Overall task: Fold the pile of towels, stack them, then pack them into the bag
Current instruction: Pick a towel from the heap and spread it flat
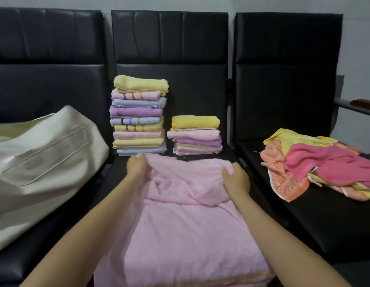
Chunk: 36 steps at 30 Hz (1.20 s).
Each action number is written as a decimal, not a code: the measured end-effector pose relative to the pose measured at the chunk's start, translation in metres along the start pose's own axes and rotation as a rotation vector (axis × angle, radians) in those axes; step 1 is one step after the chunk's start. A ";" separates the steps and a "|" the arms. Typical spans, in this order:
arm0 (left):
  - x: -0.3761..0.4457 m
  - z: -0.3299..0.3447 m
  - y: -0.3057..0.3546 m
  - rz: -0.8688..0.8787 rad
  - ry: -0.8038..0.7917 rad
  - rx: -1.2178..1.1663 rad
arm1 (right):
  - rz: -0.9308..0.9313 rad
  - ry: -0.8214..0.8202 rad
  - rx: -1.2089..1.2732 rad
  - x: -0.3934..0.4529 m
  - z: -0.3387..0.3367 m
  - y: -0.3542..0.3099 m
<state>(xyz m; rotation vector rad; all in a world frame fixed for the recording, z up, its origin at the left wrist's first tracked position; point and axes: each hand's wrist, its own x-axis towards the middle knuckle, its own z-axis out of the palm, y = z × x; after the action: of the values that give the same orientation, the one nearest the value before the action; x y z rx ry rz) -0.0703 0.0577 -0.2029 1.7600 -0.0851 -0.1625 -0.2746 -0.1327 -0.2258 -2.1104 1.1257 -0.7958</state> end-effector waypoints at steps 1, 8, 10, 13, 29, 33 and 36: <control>0.002 -0.007 0.000 -0.031 0.078 -0.117 | 0.007 0.010 0.051 -0.001 -0.001 -0.001; -0.006 -0.049 -0.042 0.293 -0.069 0.313 | -0.125 -0.129 0.246 -0.006 -0.003 -0.001; -0.009 -0.054 -0.045 0.425 -0.081 0.698 | -0.192 -0.194 0.337 -0.012 -0.004 -0.003; -0.040 -0.046 -0.030 0.586 -0.005 0.946 | -0.239 -0.282 0.401 -0.019 -0.004 -0.006; -0.067 -0.013 -0.049 0.643 -0.101 1.000 | -0.191 -0.215 0.055 0.025 -0.011 -0.019; -0.058 -0.008 -0.045 0.615 -0.084 1.007 | -0.331 0.001 0.037 0.069 -0.028 -0.037; -0.050 -0.004 -0.042 0.595 -0.106 1.032 | -0.364 0.056 -0.104 0.085 -0.016 -0.046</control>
<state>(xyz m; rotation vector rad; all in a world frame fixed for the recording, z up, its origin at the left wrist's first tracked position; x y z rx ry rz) -0.1205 0.0768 -0.2403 2.6454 -0.8885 0.2799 -0.2245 -0.1886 -0.1628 -2.4334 0.8348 -0.9840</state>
